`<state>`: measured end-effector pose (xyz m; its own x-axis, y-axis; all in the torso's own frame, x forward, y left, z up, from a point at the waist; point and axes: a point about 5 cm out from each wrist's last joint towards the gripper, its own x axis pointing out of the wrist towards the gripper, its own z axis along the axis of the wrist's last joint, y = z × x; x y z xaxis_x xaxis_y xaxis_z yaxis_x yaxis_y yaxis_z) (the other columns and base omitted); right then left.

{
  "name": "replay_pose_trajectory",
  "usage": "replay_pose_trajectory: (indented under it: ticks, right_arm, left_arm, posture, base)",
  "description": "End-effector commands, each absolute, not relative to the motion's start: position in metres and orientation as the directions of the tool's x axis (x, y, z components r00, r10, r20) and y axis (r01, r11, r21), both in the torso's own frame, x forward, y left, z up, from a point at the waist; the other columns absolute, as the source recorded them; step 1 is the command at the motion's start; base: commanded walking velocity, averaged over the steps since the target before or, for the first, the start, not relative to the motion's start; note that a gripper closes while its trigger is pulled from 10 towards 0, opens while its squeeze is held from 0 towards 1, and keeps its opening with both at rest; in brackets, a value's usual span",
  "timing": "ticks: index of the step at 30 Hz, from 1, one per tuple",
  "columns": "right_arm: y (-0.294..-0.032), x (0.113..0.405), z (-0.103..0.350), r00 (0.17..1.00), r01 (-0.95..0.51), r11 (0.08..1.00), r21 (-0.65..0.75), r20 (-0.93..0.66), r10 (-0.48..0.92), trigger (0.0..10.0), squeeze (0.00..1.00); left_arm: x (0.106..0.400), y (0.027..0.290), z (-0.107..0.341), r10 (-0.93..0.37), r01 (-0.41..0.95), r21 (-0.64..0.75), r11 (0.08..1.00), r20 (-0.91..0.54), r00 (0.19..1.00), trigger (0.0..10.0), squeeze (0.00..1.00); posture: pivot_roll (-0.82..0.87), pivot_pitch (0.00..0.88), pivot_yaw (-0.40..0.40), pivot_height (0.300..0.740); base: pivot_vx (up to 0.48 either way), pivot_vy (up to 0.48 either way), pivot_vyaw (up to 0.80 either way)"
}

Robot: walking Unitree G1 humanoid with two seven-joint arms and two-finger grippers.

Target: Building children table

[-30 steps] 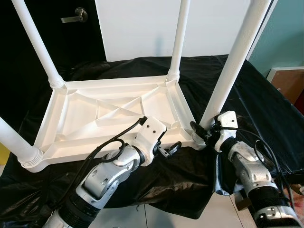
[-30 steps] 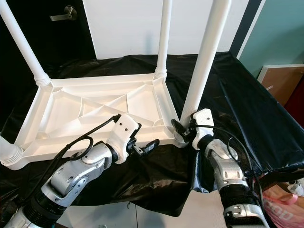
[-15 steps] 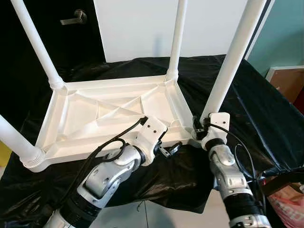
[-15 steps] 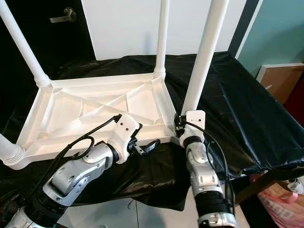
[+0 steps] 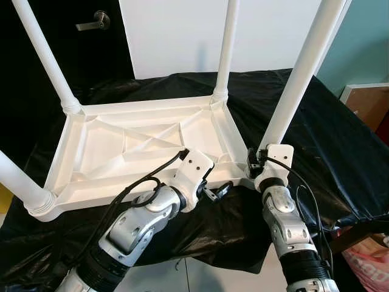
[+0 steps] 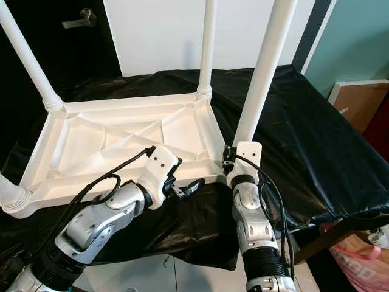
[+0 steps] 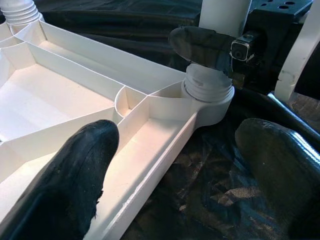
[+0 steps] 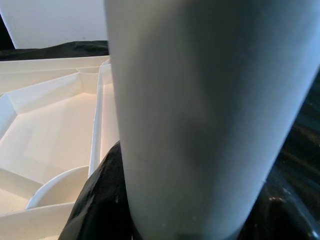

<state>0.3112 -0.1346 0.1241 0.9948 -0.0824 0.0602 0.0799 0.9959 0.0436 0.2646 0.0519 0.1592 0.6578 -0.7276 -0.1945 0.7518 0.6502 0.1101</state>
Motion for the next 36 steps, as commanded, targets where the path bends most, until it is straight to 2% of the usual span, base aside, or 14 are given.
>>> replay_pose_trajectory:
  ticks: [1,4,5,6,7,14,18,19,20,21,22,24,35,36]
  right_arm:
    - [-0.134,0.307,0.11,0.995,0.095,0.995,0.045,-0.012,-0.094,10.0,0.0]
    - [-0.134,0.307,0.111,0.996,0.087,0.995,0.046,-0.005,-0.087,10.0,0.0]
    - [-0.135,0.307,0.114,0.997,0.074,0.996,0.045,0.012,-0.075,10.0,0.67]
    - [-0.135,0.307,0.114,0.997,0.074,0.996,0.045,0.012,-0.075,10.0,0.67]
    - [-0.136,0.307,0.116,0.998,0.06,0.997,0.045,0.026,-0.061,10.0,1.0]
    - [-0.151,0.304,0.127,0.995,-0.044,0.999,0.025,0.085,0.042,10.0,1.0]
    - [-0.165,0.302,0.13,0.976,-0.202,0.979,0.016,0.091,0.199,10.0,1.0]
    - [-0.17,0.302,0.13,0.961,-0.264,0.964,0.003,0.084,0.263,10.0,0.93]
    - [-0.17,0.302,0.13,0.961,-0.264,0.964,0.003,0.084,0.263,10.0,0.93]
    - [-0.175,0.302,0.131,0.945,-0.318,0.948,-0.012,0.079,0.318,10.0,0.0]
    - [-0.175,0.302,0.131,0.945,-0.318,0.948,-0.012,0.079,0.318,10.0,0.0]
    - [-0.18,0.302,0.131,0.906,-0.416,0.908,-0.053,0.063,0.419,10.0,0.0]
    - [-0.184,0.303,0.131,0.869,-0.49,0.87,-0.054,0.049,0.492,10.0,0.0]
    - [-0.184,0.305,0.13,0.846,-0.529,0.847,-0.051,0.036,0.531,10.0,0.0]
  left_arm:
    - [0.26,0.05,0.156,-0.801,0.828,0.085,0.555,-0.213,0.559,10.0,0.0]
    - [0.261,0.05,0.156,-0.8,0.827,0.088,0.556,-0.212,0.561,10.0,0.0]
    - [0.261,0.05,0.156,-0.798,0.825,0.096,0.557,-0.211,0.564,10.0,0.0]
    - [0.261,0.05,0.156,-0.798,0.825,0.096,0.557,-0.211,0.564,10.0,0.0]
    - [0.261,0.05,0.155,-0.797,0.824,0.101,0.558,-0.21,0.566,10.0,0.0]
    - [0.264,0.049,0.157,-0.789,0.814,0.117,0.569,-0.201,0.581,10.0,0.0]
    - [0.266,0.048,0.158,-0.784,0.808,0.137,0.573,-0.197,0.589,10.0,0.0]
    - [0.266,0.049,0.158,-0.777,0.802,0.138,0.581,-0.198,0.598,10.0,0.0]
    - [0.266,0.049,0.158,-0.777,0.802,0.138,0.581,-0.198,0.598,10.0,0.0]
    - [0.266,0.051,0.158,-0.771,0.796,0.149,0.586,-0.2,0.605,10.0,0.0]
    - [0.266,0.051,0.158,-0.771,0.796,0.149,0.586,-0.2,0.605,10.0,0.0]
    - [0.266,0.051,0.157,-0.765,0.791,0.153,0.593,-0.199,0.612,10.0,0.0]
    - [0.267,0.05,0.157,-0.766,0.791,0.159,0.591,-0.197,0.612,10.0,0.0]
    - [0.266,0.05,0.157,-0.771,0.796,0.156,0.584,-0.201,0.605,10.0,0.0]
  posture:
    - [-0.06,0.037,-0.027,0.74]
    - [-0.07,0.037,-0.028,0.74]
    - [-0.07,0.038,-0.027,0.74]
    - [-0.07,0.038,-0.027,0.74]
    - [-0.07,0.038,-0.027,0.74]
    - [-0.1,0.051,-0.019,0.74]
    - [-0.07,0.049,-0.035,0.74]
    - [-0.07,0.04,-0.04,0.74]
    - [-0.07,0.04,-0.04,0.74]
    - [-0.06,0.036,-0.043,0.74]
    - [-0.06,0.036,-0.043,0.74]
    - [-0.06,0.03,-0.042,0.74]
    - [-0.06,0.026,-0.042,0.74]
    - [-0.06,0.025,-0.039,0.74]
  base:
    - [0.0,0.0,0.0]
    - [0.0,0.0,0.0]
    - [0.0,0.0,0.0]
    - [0.0,0.0,0.0]
    - [0.0,0.0,0.0]
    - [0.0,0.0,0.0]
    - [0.0,0.0,0.0]
    - [0.0,0.0,0.0]
    - [0.0,0.0,0.0]
    - [0.0,0.0,0.0]
    - [0.0,0.0,0.0]
    - [0.0,0.0,0.0]
    - [0.0,0.0,0.0]
    - [0.0,0.0,0.0]
